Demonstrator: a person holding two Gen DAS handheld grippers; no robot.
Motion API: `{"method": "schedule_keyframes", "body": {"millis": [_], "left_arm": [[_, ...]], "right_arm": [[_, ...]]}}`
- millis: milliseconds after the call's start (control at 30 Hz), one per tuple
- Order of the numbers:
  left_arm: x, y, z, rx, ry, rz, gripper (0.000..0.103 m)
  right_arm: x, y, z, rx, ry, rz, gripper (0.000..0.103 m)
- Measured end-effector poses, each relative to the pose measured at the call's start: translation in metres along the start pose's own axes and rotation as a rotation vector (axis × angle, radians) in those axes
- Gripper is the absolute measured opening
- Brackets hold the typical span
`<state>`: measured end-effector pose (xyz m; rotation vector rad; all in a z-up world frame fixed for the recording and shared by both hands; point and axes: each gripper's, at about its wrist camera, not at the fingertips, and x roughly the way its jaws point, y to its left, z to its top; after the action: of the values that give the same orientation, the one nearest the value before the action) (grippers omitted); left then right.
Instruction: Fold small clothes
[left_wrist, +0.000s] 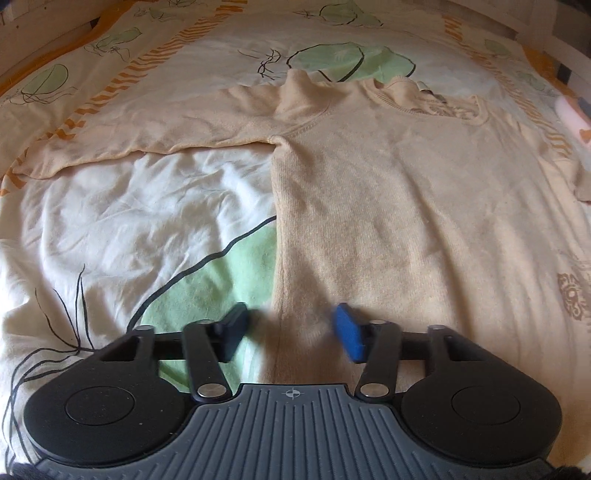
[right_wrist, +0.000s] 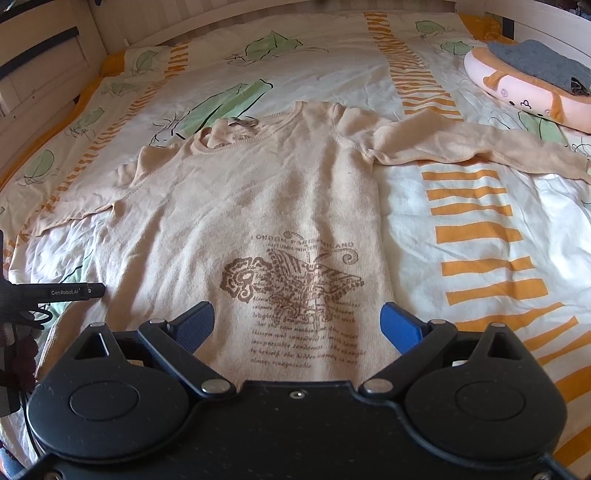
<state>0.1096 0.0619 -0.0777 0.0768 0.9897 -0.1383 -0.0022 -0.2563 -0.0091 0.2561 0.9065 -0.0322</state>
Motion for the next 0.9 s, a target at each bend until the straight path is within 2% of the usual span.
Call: {"method": "schedule_keyframes", "body": {"millis": [67, 133, 300, 467, 533, 567, 600, 700, 767, 833, 900], "left_arm": [[-0.001, 0.000, 0.001, -0.002, -0.006, 0.028, 0.014], [-0.003, 0.003, 0.001, -0.006, -0.006, 0.053, 0.005], [0.000, 0.012, 0.000, -0.026, 0.013, 0.075, 0.005], [0.002, 0.005, -0.001, 0.000, 0.010, 0.101, 0.005], [0.002, 0.005, -0.003, 0.005, 0.006, 0.104, 0.005], [0.001, 0.005, -0.003, 0.003, 0.005, 0.104, 0.006], [0.001, 0.006, -0.003, -0.002, 0.005, 0.101, 0.006], [0.001, 0.011, -0.004, -0.020, 0.005, 0.088, 0.007], [0.001, 0.012, -0.005, -0.023, 0.005, 0.082, 0.007], [0.001, 0.012, -0.004, -0.018, 0.007, 0.083, 0.007], [0.000, 0.010, -0.003, -0.013, 0.011, 0.089, 0.007]], "right_arm": [[0.002, 0.000, 0.000, 0.002, 0.005, 0.002, 0.097], [0.003, 0.000, 0.000, 0.002, 0.008, 0.004, 0.097], [0.005, -0.003, 0.000, 0.006, 0.006, -0.003, 0.097], [0.013, -0.011, 0.005, 0.024, 0.008, -0.018, 0.096], [0.022, -0.012, 0.011, 0.013, 0.006, -0.021, 0.093], [0.030, -0.011, 0.014, -0.004, 0.011, -0.025, 0.087], [0.038, -0.010, 0.016, -0.021, 0.024, -0.035, 0.081], [0.062, -0.013, 0.017, -0.059, 0.081, -0.101, 0.074], [0.068, -0.023, 0.013, -0.066, 0.099, -0.176, 0.074], [0.063, -0.037, 0.011, -0.032, 0.102, -0.169, 0.076], [0.056, -0.051, 0.009, 0.003, 0.117, -0.209, 0.076]]}}
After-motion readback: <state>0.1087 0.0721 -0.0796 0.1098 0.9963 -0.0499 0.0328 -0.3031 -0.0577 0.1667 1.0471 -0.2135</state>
